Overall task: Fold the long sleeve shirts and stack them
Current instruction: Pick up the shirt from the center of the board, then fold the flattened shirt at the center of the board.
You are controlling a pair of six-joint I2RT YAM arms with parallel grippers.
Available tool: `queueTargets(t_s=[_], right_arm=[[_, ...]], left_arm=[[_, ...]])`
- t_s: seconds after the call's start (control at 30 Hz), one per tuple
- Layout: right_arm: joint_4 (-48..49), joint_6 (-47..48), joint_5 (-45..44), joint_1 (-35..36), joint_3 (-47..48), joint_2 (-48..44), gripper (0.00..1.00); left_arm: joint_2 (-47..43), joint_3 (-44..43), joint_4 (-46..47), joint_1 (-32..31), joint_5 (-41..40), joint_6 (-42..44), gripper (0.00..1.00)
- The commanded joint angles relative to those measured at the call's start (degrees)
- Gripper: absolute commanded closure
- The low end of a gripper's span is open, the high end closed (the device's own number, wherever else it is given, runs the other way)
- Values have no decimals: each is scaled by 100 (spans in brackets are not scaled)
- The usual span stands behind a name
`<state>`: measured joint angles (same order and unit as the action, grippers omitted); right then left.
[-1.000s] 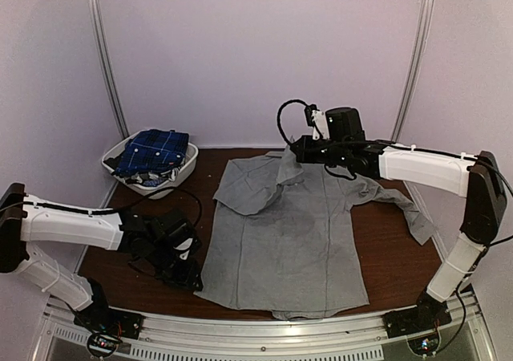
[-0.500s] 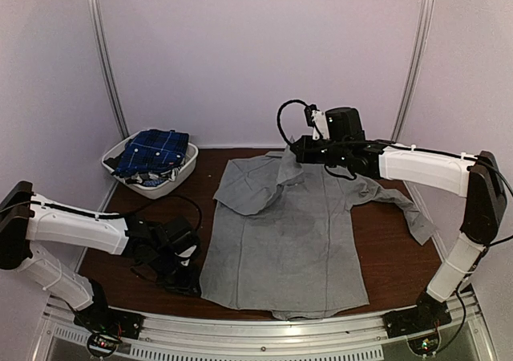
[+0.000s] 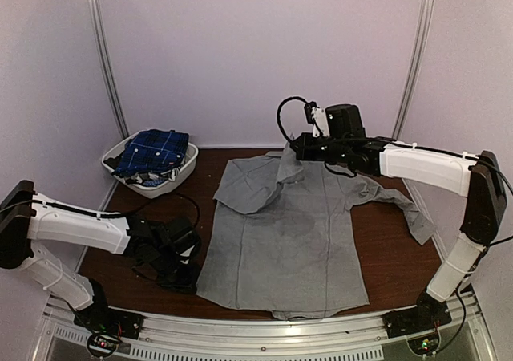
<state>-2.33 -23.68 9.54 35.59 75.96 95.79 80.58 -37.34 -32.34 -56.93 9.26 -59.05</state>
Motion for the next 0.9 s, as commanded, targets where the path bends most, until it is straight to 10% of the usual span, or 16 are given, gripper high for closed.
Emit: queueTargets(t_s=[0.0, 0.87], right_arm=[[-52, 184, -154, -18, 407, -151, 100], [9, 856, -551, -1193, 1356, -121, 100]], left_arm=[[-134, -322, -680, 5, -704, -133, 100], [545, -2995, -1399, -81, -261, 2659, 100]])
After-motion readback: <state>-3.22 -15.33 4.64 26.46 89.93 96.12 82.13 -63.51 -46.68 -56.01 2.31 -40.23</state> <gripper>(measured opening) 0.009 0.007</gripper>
